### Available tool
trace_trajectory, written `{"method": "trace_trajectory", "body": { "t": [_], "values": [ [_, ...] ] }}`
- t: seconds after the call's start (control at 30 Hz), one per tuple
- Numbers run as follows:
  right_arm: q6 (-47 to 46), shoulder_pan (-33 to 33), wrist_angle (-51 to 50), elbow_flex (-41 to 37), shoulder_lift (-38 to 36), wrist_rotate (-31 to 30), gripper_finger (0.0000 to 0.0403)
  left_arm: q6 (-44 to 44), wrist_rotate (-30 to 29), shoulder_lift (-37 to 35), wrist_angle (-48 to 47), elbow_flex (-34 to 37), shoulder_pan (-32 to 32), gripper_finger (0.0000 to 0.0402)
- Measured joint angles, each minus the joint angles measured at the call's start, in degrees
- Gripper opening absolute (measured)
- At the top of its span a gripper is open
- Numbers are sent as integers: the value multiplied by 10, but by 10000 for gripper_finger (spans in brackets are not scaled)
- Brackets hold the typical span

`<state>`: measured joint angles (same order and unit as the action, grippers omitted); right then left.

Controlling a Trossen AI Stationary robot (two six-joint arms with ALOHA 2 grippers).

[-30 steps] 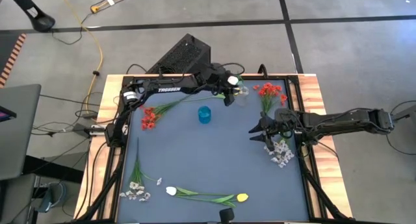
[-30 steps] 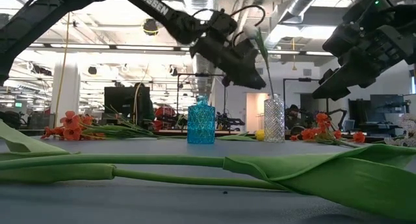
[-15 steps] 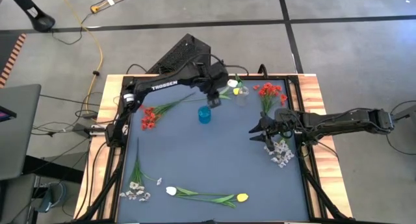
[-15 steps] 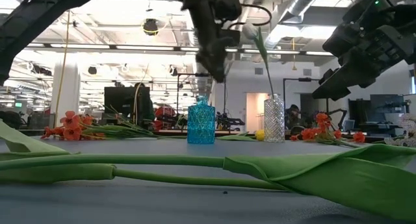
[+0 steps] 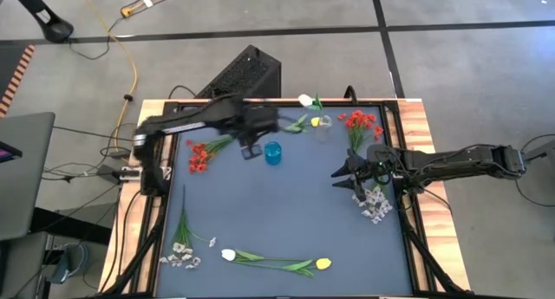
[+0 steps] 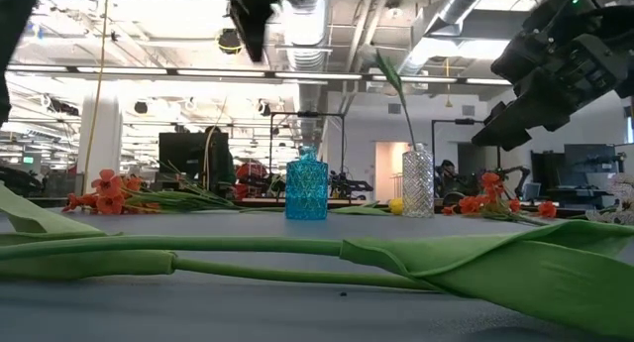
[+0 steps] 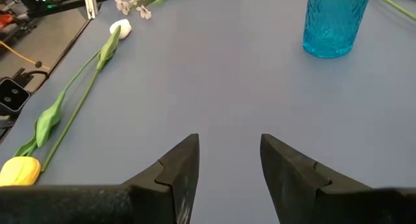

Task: Sort flowers into vase by color
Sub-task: Put the left white flowers into the transparent vase

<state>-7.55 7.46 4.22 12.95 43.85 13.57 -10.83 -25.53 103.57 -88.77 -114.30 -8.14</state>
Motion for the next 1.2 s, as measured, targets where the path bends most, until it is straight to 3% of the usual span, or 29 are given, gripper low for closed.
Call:
{"method": "trace_trajectory", "body": {
  "t": [0.2,0.43,0.67,0.83,1.0,1.2],
  "values": [
    [3,0,19,0,0,0,189,-177,11,-172,40,184,82,125],
    [-10,0,32,0,0,0,189,-410,147,-293,103,392,133,125],
    [-44,0,62,0,0,0,189,-534,306,-281,105,557,153,125],
    [-28,0,61,0,1,0,189,-566,417,-246,112,654,165,125],
    [-13,-4,62,0,6,0,189,-556,472,-205,162,717,165,125],
    [1,-4,74,0,29,0,189,-526,489,-179,265,751,165,125]
  ]
}}
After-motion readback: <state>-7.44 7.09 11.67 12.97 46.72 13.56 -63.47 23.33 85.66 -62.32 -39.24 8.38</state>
